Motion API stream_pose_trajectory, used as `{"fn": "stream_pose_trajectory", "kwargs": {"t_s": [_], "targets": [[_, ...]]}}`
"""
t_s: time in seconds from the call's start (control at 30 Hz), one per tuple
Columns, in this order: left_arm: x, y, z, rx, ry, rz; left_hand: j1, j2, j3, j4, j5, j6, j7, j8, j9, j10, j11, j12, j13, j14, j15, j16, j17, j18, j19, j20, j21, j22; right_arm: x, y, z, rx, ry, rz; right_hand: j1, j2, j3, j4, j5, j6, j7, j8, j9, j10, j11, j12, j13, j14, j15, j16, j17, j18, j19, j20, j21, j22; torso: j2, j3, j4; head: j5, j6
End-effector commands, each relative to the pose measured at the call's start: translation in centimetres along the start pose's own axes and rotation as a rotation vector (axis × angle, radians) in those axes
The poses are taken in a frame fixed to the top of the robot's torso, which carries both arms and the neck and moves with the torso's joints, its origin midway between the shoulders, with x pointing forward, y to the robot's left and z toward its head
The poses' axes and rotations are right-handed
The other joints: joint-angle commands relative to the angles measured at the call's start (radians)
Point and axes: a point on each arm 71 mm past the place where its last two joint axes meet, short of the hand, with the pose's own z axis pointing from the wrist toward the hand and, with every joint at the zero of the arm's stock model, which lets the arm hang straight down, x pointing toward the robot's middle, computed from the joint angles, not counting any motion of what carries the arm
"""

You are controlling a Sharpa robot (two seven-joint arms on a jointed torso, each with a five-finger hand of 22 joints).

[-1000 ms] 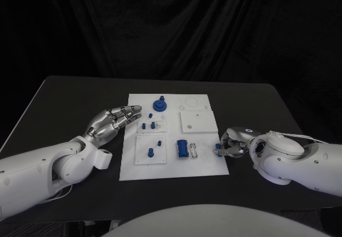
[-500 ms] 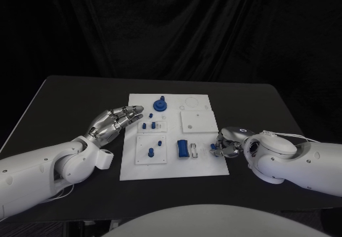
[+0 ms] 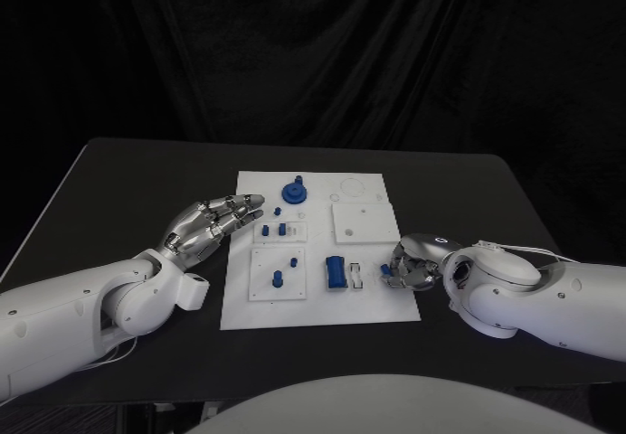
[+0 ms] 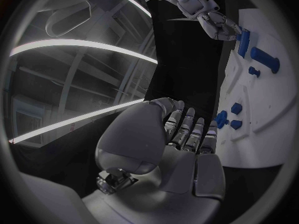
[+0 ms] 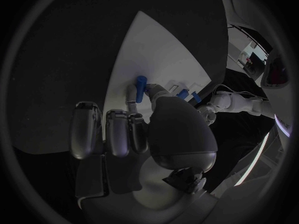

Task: Assemble the parts on the task board

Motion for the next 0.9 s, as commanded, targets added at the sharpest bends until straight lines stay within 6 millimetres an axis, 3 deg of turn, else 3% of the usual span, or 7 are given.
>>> {"fn": "stream_pose_trajectory", "kwargs": {"t_s": [0.03,0.17,0.2,0.23,0.47,0.53,0.9], "targets": [[0.16,-0.32,0.01,0.058,0.011,-0.016,-0.004,0.004,0.007,-0.001,0.001,0.006,0.047,0.005,0.001,0.002,0.004,0.004,0.002,0.006,0.003,0.005,0.002,-0.013,0.007,0.001,0.003,-0.001,1.13,0.42,-0.25,-0.039,0.053,0.146,-0.035,-0.018,0.148,-0.128,0.027,0.007,-0.003,0.008,-0.156,0.108,0.005,0.003,0.263,0.072,0.003,0.008,0.068,-0.007,0.046,0.006,0.009,0.201,0.000,-0.0004,0.0000,0.000,0.000],[0.20,-0.27,0.06,0.057,0.012,-0.016,-0.004,0.004,0.007,-0.001,0.001,0.006,0.047,0.005,0.001,0.002,0.004,0.004,0.002,0.006,0.003,0.005,0.002,-0.013,0.007,0.001,0.003,-0.001,1.07,0.70,-0.39,-0.062,0.051,0.244,-0.075,-0.021,0.170,-0.124,0.069,0.006,-0.002,0.012,-0.157,0.108,0.006,0.003,0.263,0.074,0.003,0.013,0.078,-0.008,0.048,0.007,0.015,0.203,0.001,0.0001,-0.0007,-0.001,0.000],[0.21,-0.25,0.08,0.056,0.013,-0.017,-0.004,0.004,0.007,-0.001,0.001,0.006,0.047,0.005,0.001,0.002,0.004,0.004,0.002,0.006,0.003,0.005,0.002,-0.013,0.007,0.001,0.003,-0.001,1.04,0.75,-0.43,-0.066,0.050,0.265,-0.105,-0.020,0.182,-0.115,0.107,0.006,-0.003,0.013,-0.159,0.108,0.006,0.003,0.263,0.075,0.004,0.017,0.086,-0.009,0.049,0.007,0.019,0.204,0.001,0.0003,-0.0008,0.000,0.000],[0.22,-0.24,0.09,0.056,0.013,-0.017,-0.004,0.004,0.007,-0.001,0.001,0.006,0.047,0.005,0.001,0.002,0.004,0.004,0.002,0.006,0.003,0.005,0.002,-0.013,0.007,0.001,0.003,-0.001,1.02,0.81,-0.47,-0.068,0.050,0.292,-0.118,-0.018,0.188,-0.112,0.118,0.006,-0.002,0.013,-0.160,0.108,0.006,0.003,0.263,0.076,0.003,0.019,0.090,-0.010,0.050,0.007,0.021,0.204,0.001,0.0005,-0.0014,0.001,0.000],[0.27,-0.16,0.17,0.053,0.015,-0.018,-0.004,0.004,0.007,-0.001,0.001,0.006,0.047,0.005,0.001,0.002,0.004,0.004,0.002,0.006,0.003,0.005,0.002,-0.013,0.007,0.001,0.003,-0.001,0.89,1.05,-0.58,-0.074,0.053,0.431,-0.150,-0.014,0.202,-0.107,0.133,0.001,0.000,0.008,-0.168,0.108,0.008,0.003,0.263,0.076,0.004,0.021,0.092,-0.009,0.050,0.007,0.021,0.204,0.003,0.0015,0.0000,0.001,0.000],[0.29,-0.15,0.19,0.052,0.016,-0.018,-0.005,0.004,0.008,0.000,-0.001,0.004,0.048,0.005,0.001,0.003,0.005,0.005,0.002,0.006,0.004,0.005,0.001,-0.014,0.007,0.001,0.004,-0.001,0.89,1.12,-0.57,-0.076,0.055,0.455,-0.170,-0.013,0.203,-0.105,0.168,-0.001,0.002,0.006,-0.172,0.108,0.010,0.003,0.263,0.078,0.006,0.025,0.100,-0.010,0.051,0.008,0.025,0.205,0.002,0.0003,0.0021,-0.001,0.000],[0.36,-0.09,0.29,0.050,0.019,-0.020,-0.005,0.004,0.008,0.000,-0.001,0.004,0.048,0.005,0.001,0.003,0.005,0.005,0.002,0.006,0.004,0.005,0.001,-0.014,0.007,0.001,0.004,-0.001,1.03,1.15,-0.20,-0.068,0.072,0.494,-0.192,-0.006,0.198,-0.101,0.166,-0.007,0.005,0.002,-0.178,0.108,0.012,0.003,0.263,0.079,0.008,0.030,0.110,-0.011,0.052,0.010,0.030,0.206,0.002,-0.0009,0.0000,0.001,0.000]]}}
